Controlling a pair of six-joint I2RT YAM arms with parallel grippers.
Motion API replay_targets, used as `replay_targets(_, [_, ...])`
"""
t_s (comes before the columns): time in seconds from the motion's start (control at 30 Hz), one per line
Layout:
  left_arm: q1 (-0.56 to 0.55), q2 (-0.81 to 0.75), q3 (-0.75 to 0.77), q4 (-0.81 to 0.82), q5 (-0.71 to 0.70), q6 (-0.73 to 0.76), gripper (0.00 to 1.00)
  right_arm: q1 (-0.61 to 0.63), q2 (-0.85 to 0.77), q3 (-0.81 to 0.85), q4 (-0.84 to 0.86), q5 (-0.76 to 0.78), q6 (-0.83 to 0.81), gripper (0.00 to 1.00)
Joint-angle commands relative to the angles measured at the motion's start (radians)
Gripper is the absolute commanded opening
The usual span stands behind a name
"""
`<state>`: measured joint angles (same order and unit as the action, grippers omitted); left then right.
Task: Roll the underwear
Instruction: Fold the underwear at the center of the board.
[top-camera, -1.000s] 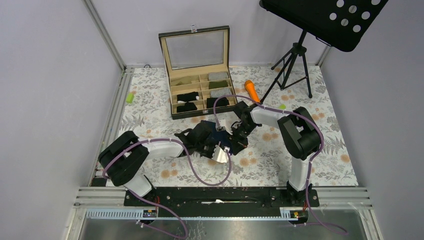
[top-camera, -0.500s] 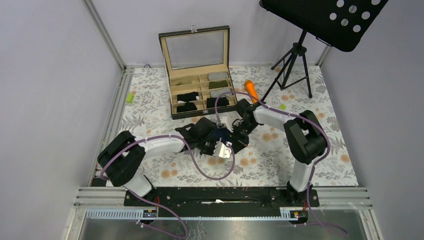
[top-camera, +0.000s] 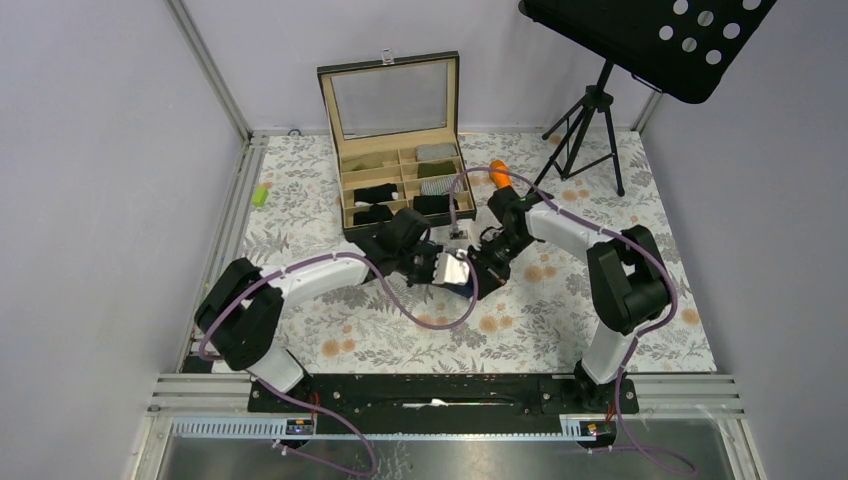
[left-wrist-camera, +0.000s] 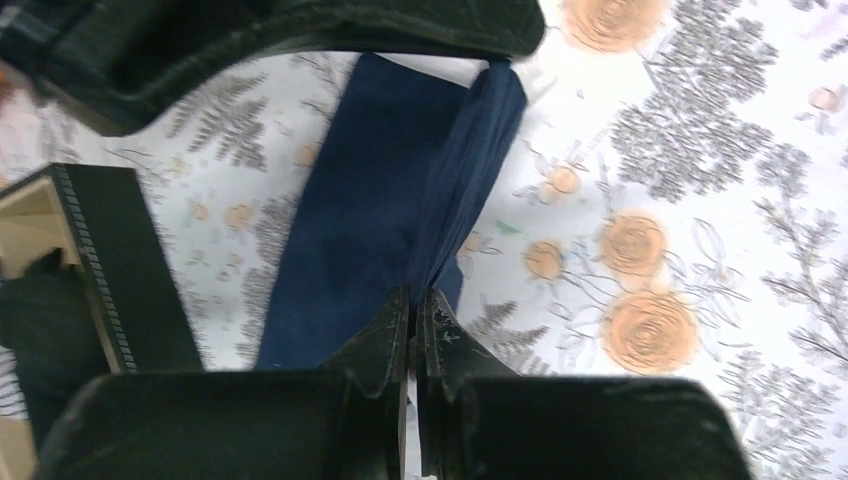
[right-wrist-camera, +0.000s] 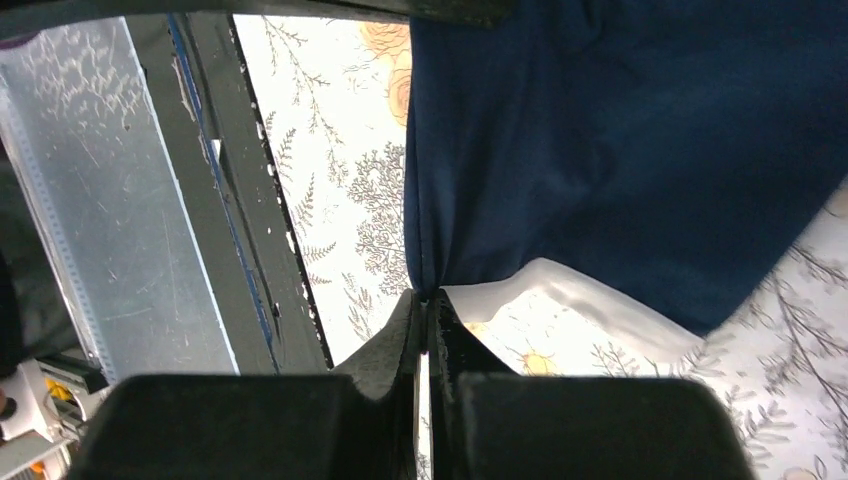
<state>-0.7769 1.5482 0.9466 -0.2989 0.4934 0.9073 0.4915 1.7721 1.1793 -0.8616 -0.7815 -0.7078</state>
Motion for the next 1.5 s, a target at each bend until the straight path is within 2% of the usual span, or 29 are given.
replay_targets(0.0, [0.020,0.062,0.107,0.014,0.025,0.016,0.00,-0.057,0.025,0.052,-0.076,-0.040,-0.001,0.00])
replay_targets(0.47, [0.053,0.308,0.352,-0.027,-0.004,0.057,0.00,-0.228,0.170,0.127,-0.078,-0.048,0.004,0.00])
replay_targets(0.8, [0.077,0.429,0.451,-0.040,-0.036,-0.005,0.00,-0.250,0.298,0.265,-0.077,-0.033,0.076,0.02])
replay_targets(1.1, [0.100,0.433,0.450,0.000,-0.051,-0.101,0.00,-0.251,0.379,0.393,-0.080,-0.005,0.148,0.09])
replay_targets(1.27, [0.116,0.434,0.455,0.013,-0.056,-0.156,0.00,-0.251,0.413,0.417,-0.079,0.044,0.151,0.24])
replay_targets(1.4, [0.123,0.424,0.456,0.012,-0.056,-0.186,0.02,-0.253,0.387,0.455,-0.087,0.038,0.165,0.45])
replay_targets(1.47, [0.123,0.414,0.451,0.016,-0.058,-0.200,0.06,-0.254,0.381,0.477,-0.108,0.004,0.171,0.52])
